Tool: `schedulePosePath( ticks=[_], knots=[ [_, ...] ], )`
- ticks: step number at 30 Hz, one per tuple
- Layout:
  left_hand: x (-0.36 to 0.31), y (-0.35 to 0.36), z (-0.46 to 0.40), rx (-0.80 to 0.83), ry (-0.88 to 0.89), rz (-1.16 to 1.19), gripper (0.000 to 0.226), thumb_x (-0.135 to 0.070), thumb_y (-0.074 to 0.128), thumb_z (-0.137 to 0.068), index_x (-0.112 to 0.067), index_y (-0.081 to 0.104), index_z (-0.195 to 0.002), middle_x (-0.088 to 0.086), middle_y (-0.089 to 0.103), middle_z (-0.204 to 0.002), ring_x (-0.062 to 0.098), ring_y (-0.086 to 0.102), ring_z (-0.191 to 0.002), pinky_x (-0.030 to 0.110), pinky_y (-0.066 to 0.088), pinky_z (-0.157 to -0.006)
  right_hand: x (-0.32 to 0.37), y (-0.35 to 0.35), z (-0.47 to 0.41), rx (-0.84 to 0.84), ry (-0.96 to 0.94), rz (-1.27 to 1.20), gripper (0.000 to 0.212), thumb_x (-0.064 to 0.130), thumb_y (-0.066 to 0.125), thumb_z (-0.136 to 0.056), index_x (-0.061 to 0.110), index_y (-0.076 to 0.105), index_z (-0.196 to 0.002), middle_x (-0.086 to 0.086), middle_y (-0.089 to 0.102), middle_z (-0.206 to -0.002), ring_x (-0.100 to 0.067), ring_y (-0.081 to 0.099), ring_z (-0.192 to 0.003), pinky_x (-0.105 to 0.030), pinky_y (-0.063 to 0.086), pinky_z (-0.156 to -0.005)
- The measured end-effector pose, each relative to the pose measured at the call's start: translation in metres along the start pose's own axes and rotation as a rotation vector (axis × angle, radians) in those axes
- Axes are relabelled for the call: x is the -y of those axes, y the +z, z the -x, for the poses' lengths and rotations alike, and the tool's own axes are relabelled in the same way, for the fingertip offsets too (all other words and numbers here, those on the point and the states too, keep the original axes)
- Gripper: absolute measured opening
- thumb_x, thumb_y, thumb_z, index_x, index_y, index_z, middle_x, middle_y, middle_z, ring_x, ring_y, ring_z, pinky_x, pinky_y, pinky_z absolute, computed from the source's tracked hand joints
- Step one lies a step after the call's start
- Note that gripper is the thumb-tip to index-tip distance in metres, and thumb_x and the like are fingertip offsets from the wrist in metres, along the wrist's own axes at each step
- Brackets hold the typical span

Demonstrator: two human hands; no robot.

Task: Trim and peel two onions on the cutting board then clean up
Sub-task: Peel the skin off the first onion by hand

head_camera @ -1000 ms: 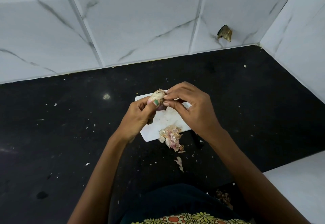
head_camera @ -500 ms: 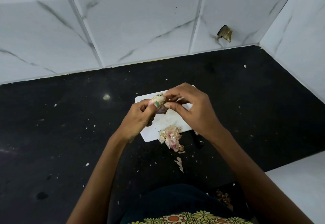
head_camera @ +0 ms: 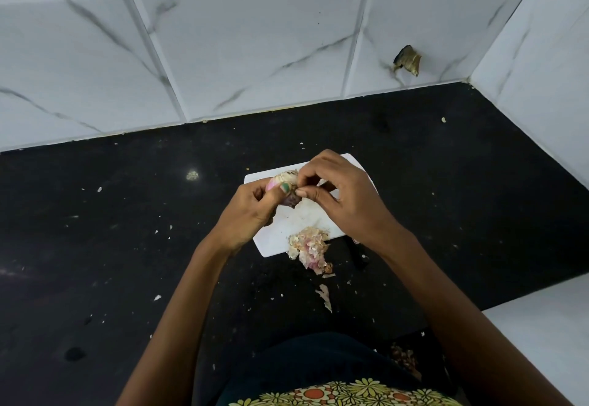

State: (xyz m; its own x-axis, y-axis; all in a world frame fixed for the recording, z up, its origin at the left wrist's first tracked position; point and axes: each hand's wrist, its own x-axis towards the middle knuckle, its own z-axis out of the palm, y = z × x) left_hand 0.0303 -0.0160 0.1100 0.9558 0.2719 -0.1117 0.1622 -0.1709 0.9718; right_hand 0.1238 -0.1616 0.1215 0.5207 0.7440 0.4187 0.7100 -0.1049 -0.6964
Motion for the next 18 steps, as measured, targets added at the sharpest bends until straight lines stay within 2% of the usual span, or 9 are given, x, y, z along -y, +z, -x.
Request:
schedulePosePath(
  ticks=[2,4,6,8,12,15,18],
  knots=[
    [0.001,-0.001,-0.001,0.002,0.003,-0.023,0.032,-0.017,0.042,-0.103,-0.017,0.057,-0.075,-0.020,0.057,-0.050,0.007,0.033,-0.052,0.025,0.029,-0.055,0.001,0.000,0.000,0.043,0.030,-0.010,0.003,0.003,0.061,-0.087,0.004,0.060,-0.090,-0.001,0.054,-0.092,-0.006,0.052,-0.083,-0.014,0.046,-0.069],
    [0.004,-0.001,-0.001,0.007,0.005,-0.009,0.030,-0.028,0.048,-0.100,-0.016,0.058,-0.074,-0.016,0.055,-0.051,0.009,0.032,-0.053,0.025,0.029,-0.055,0.001,0.001,0.001,0.069,0.061,-0.018,0.006,0.002,0.060,-0.088,0.007,0.058,-0.088,-0.001,0.053,-0.091,-0.006,0.051,-0.082,-0.012,0.042,-0.070],
    [0.007,-0.003,-0.003,-0.004,-0.014,0.060,0.035,-0.046,0.051,-0.087,-0.015,0.060,-0.074,-0.005,0.048,-0.058,0.011,0.032,-0.055,0.025,0.029,-0.054,-0.001,0.001,0.002,0.125,0.111,-0.024,0.007,0.004,0.061,-0.088,0.009,0.057,-0.087,0.000,0.055,-0.089,-0.007,0.052,-0.082,-0.014,0.043,-0.071],
    [0.011,-0.005,-0.005,-0.036,-0.042,0.133,0.036,-0.048,0.050,-0.083,-0.016,0.061,-0.071,0.004,0.041,-0.063,0.009,0.032,-0.054,0.026,0.029,-0.054,-0.001,0.000,0.006,0.164,0.180,-0.061,0.003,0.006,0.061,-0.090,0.008,0.060,-0.089,0.000,0.060,-0.088,-0.007,0.056,-0.082,-0.017,0.046,-0.072],
    [0.017,-0.006,-0.007,-0.050,-0.057,0.174,0.036,-0.039,0.048,-0.096,-0.014,0.062,-0.074,0.005,0.041,-0.066,0.008,0.034,-0.054,0.026,0.030,-0.055,0.005,-0.002,0.009,0.000,0.211,-0.175,0.014,0.010,0.050,-0.097,0.004,0.063,-0.095,-0.003,0.066,-0.081,-0.010,0.064,-0.073,-0.020,0.051,-0.065],
    [0.020,-0.005,-0.005,-0.036,-0.045,0.154,0.038,-0.032,0.041,-0.103,-0.018,0.065,-0.077,0.006,0.042,-0.070,0.007,0.036,-0.056,0.026,0.031,-0.056,0.008,-0.001,0.006,-0.111,0.134,-0.131,0.014,0.015,0.059,-0.093,0.003,0.066,-0.091,-0.002,0.066,-0.081,-0.011,0.063,-0.073,-0.025,0.053,-0.062],
    [0.018,-0.002,-0.004,-0.015,-0.037,0.150,0.040,-0.037,0.042,-0.099,-0.027,0.069,-0.071,-0.008,0.052,-0.063,0.004,0.038,-0.056,0.021,0.033,-0.055,0.008,0.003,0.002,-0.154,0.047,-0.056,0.013,0.012,0.069,-0.084,0.004,0.069,-0.094,-0.003,0.065,-0.091,-0.010,0.063,-0.080,-0.022,0.054,-0.066]
  ],
)
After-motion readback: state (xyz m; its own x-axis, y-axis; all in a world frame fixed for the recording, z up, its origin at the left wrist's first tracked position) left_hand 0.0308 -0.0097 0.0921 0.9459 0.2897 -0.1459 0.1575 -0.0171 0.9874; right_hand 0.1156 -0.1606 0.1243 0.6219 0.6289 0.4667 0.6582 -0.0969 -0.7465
